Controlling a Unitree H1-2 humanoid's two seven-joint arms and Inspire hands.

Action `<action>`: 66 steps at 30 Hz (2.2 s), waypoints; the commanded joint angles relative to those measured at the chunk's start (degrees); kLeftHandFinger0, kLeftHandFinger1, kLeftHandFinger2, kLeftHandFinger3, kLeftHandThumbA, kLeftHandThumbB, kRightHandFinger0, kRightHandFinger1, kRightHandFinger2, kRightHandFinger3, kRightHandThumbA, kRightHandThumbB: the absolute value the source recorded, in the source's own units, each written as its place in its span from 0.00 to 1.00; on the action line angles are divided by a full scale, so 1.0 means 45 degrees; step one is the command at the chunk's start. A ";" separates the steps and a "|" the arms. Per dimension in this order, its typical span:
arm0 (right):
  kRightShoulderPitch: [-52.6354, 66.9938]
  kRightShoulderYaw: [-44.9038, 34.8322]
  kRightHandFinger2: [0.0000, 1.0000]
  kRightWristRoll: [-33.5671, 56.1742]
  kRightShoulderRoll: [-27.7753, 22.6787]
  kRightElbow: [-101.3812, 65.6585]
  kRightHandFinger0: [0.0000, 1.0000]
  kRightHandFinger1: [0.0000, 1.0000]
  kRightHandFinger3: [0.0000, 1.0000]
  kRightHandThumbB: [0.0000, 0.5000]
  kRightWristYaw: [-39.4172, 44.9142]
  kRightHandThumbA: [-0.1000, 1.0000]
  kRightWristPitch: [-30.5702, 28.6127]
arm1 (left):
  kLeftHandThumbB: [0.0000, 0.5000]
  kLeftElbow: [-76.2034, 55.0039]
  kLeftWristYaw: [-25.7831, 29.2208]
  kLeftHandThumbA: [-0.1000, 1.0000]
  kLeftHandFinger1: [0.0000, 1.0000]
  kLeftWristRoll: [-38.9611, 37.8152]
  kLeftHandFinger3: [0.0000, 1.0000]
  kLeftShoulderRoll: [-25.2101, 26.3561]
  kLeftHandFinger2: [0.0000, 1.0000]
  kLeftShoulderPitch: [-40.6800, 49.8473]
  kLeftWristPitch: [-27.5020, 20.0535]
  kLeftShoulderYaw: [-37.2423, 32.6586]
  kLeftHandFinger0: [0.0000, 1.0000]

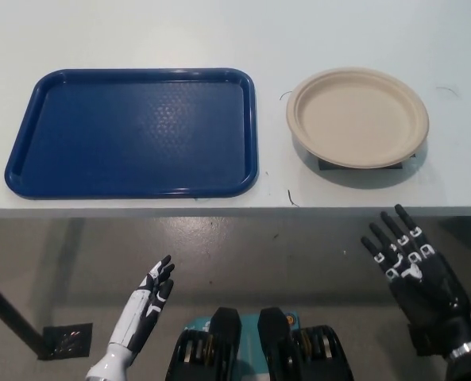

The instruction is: Use the right hand to pick up a plate from a leveled surface and place it into a tray on the left side

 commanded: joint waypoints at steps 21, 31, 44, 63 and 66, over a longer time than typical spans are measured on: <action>-0.2732 -0.1488 1.00 0.5030 0.0055 0.3398 1.00 1.00 1.00 0.77 0.0620 1.00 0.1911 | 1.00 -0.0362 -0.0211 1.00 1.00 0.0322 1.00 0.0524 1.00 -0.0705 -0.0700 -0.0183 1.00; -0.2931 -0.1418 1.00 0.4876 -0.0093 0.4232 1.00 1.00 1.00 0.75 0.0862 1.00 0.1911 | 1.00 -0.0355 -0.0315 1.00 1.00 0.0300 1.00 0.0568 1.00 -0.0792 -0.0760 -0.0183 1.00; -0.3822 -0.1400 1.00 0.4433 -0.0291 0.5130 1.00 1.00 1.00 0.76 0.0808 1.00 0.1911 | 1.00 -0.0374 -0.0358 1.00 1.00 0.0334 1.00 0.0601 1.00 -0.0832 -0.0816 -0.0201 1.00; -0.4705 -0.1308 1.00 0.4215 -0.0375 0.5317 1.00 1.00 1.00 0.76 0.0113 1.00 0.1911 | 1.00 -0.0349 -0.0438 1.00 1.00 0.0426 1.00 0.0614 1.00 -0.0956 -0.0807 -0.0176 1.00; -0.4740 -0.1109 1.00 0.4319 -0.0502 0.5349 1.00 1.00 1.00 0.79 -0.0293 1.00 0.1911 | 1.00 -0.0391 -0.0450 1.00 1.00 0.0428 1.00 0.0601 1.00 -0.0931 -0.0805 -0.0174 1.00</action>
